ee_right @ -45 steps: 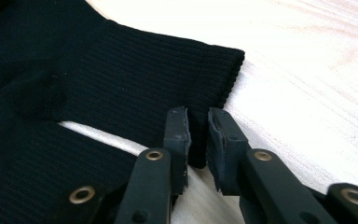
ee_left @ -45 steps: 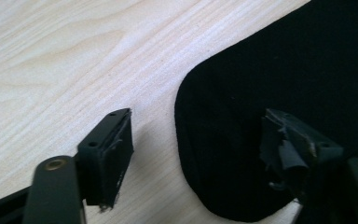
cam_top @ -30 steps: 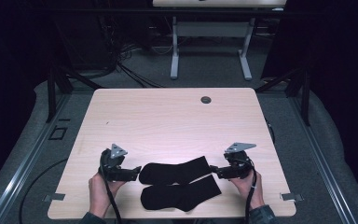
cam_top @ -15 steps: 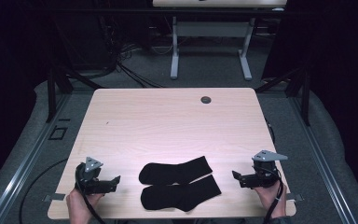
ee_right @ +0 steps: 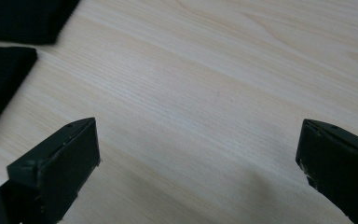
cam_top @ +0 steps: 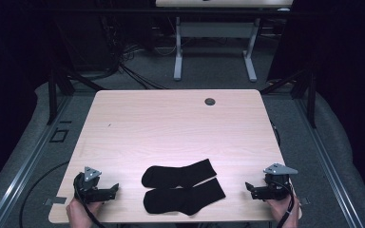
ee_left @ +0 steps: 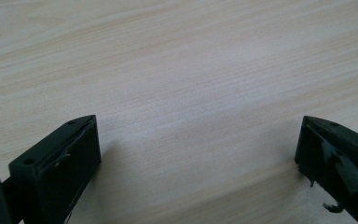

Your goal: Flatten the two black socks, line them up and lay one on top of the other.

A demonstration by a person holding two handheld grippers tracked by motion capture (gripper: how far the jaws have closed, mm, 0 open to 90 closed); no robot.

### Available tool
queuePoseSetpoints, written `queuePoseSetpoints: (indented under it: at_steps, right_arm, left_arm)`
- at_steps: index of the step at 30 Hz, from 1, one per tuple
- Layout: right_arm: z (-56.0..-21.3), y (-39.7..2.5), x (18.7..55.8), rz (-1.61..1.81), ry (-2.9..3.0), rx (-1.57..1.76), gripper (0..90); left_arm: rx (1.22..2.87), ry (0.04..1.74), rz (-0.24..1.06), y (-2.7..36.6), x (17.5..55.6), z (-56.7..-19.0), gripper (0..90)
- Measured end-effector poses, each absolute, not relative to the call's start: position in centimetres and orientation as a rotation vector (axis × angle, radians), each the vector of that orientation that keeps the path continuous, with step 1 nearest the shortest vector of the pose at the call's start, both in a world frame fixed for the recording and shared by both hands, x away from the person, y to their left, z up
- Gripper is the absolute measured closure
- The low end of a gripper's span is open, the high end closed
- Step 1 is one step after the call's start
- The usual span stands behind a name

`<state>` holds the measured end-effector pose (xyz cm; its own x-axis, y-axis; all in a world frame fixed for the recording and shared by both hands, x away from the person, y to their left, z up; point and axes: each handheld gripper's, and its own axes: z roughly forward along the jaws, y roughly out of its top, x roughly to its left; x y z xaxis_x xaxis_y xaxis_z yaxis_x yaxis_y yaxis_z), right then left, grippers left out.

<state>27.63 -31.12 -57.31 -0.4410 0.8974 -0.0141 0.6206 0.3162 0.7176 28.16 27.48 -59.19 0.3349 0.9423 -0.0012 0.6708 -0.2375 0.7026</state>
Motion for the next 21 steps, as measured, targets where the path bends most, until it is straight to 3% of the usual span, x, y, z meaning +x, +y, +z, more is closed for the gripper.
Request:
queuePoseSetpoints:
  at_steps: [21]
  right_arm:
    - [-59.0, -31.6, 28.1, 0.914, 2.202, 1.353, 0.0]
  left_arm:
    - [1.989, 1.385, 0.575, 27.8, 29.0, -59.3, 0.0]
